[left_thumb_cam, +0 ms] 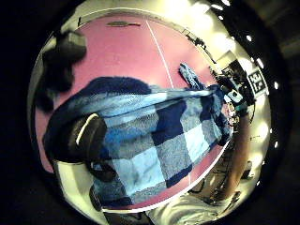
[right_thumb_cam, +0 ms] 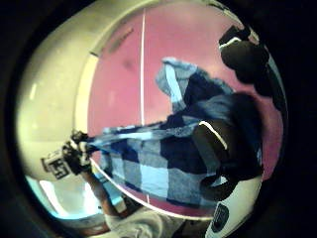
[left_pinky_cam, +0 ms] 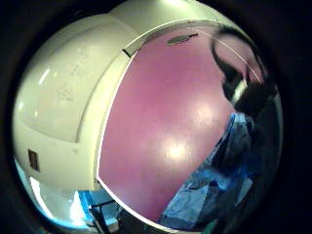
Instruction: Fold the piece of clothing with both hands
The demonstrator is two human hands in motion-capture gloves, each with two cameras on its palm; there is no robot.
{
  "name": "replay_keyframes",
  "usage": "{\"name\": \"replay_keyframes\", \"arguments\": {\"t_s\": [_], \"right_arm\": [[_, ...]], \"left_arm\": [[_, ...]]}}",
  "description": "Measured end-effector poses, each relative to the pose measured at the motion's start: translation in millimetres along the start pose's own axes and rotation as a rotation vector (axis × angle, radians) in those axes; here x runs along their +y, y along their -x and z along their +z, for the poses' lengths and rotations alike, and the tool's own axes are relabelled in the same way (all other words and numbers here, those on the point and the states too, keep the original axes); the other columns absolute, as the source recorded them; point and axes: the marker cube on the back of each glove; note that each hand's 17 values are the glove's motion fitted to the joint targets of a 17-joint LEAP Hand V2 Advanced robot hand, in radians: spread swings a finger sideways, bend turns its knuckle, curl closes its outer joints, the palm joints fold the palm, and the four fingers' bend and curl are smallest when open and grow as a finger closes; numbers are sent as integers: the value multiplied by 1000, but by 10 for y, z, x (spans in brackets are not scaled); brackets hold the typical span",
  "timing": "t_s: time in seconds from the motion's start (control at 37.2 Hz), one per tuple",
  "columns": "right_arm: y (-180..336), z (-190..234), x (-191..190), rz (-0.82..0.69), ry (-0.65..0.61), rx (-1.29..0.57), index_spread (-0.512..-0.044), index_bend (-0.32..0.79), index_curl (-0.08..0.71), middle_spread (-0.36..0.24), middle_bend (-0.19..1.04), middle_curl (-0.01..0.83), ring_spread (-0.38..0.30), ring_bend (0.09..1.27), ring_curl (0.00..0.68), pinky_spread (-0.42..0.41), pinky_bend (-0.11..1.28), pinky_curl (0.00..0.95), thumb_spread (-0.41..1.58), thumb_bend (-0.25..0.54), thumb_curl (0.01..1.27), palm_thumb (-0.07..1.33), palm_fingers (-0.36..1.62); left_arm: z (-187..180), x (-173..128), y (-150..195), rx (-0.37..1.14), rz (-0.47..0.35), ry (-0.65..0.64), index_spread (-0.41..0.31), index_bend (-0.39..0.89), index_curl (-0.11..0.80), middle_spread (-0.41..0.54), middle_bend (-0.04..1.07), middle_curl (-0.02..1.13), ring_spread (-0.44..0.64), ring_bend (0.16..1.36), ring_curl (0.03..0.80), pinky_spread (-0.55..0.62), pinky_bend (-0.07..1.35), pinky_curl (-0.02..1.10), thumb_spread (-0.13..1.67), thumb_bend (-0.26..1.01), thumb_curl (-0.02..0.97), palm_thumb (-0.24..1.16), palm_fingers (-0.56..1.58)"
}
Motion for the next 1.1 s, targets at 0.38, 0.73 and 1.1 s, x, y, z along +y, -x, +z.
{"name": "replay_keyframes", "arguments": {"t_s": [0.38,0.73,1.1], "right_arm": [[-818,546,1275,236,339,47,-314,36,237,-162,206,411,-111,476,393,28,575,406,1167,-55,224,654,479],[-1352,533,893,308,-216,264,-321,45,128,-244,504,463,-236,789,413,19,431,314,1182,67,275,824,923],[-612,265,638,276,44,-426,-330,61,151,-261,450,466,-262,840,477,-277,544,388,1092,78,337,994,1162]], "left_arm": [[397,1094,-124,-66,149,363,-184,177,371,-185,189,415,-134,622,386,-24,408,457,1183,-76,231,402,603],[575,988,-720,82,188,369,-145,166,371,-57,142,350,101,539,340,145,451,447,1259,-26,165,92,475],[459,826,-834,131,201,294,-138,161,374,-34,149,321,149,543,332,217,428,424,1316,-11,166,68,470]]}}
